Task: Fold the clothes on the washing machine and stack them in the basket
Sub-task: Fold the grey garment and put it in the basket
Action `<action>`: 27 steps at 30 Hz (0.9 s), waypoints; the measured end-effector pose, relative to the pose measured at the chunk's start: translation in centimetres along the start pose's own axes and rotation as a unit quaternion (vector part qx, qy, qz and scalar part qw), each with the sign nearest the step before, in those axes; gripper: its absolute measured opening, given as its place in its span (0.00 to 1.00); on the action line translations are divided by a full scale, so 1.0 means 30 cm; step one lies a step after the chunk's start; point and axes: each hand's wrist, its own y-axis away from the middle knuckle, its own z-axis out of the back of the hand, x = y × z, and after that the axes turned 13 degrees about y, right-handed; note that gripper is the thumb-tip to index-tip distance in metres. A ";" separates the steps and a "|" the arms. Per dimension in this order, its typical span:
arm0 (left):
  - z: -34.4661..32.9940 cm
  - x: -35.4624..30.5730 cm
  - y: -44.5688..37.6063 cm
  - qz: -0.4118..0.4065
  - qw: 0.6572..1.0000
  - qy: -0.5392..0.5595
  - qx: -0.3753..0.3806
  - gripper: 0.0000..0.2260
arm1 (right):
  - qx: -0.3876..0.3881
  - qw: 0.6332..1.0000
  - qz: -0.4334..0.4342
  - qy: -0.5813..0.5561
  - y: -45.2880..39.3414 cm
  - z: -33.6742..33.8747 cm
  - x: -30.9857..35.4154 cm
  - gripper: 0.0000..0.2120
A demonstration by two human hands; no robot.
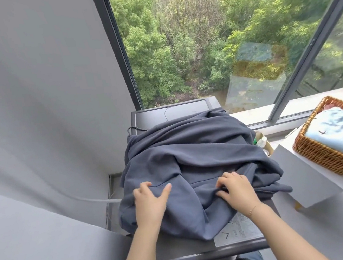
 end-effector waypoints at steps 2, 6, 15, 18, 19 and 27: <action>-0.039 0.013 -0.011 0.018 0.990 -0.101 0.100 0.20 | -0.003 0.999 0.006 -0.046 0.029 0.013 0.007 0.06; -0.092 0.056 0.009 -0.079 0.984 -0.132 0.093 0.10 | 0.031 0.994 -0.020 -0.106 0.124 0.071 0.007 0.09; 0.016 -0.039 0.024 -0.028 0.973 0.202 0.107 0.13 | 0.299 0.939 -0.055 -0.159 0.270 0.094 0.050 0.13; -0.061 -0.071 0.052 0.056 0.985 0.038 0.156 0.21 | 0.360 0.897 -0.046 -0.253 0.284 0.081 0.110 0.07; -0.095 -0.075 0.073 0.065 0.984 -0.033 0.165 0.24 | 0.404 0.864 -0.051 -0.297 0.299 0.077 0.119 0.06; -0.020 -0.081 0.170 -0.046 0.998 -0.039 -0.003 0.04 | 0.273 0.841 -0.220 -0.411 0.436 -0.002 0.035 0.17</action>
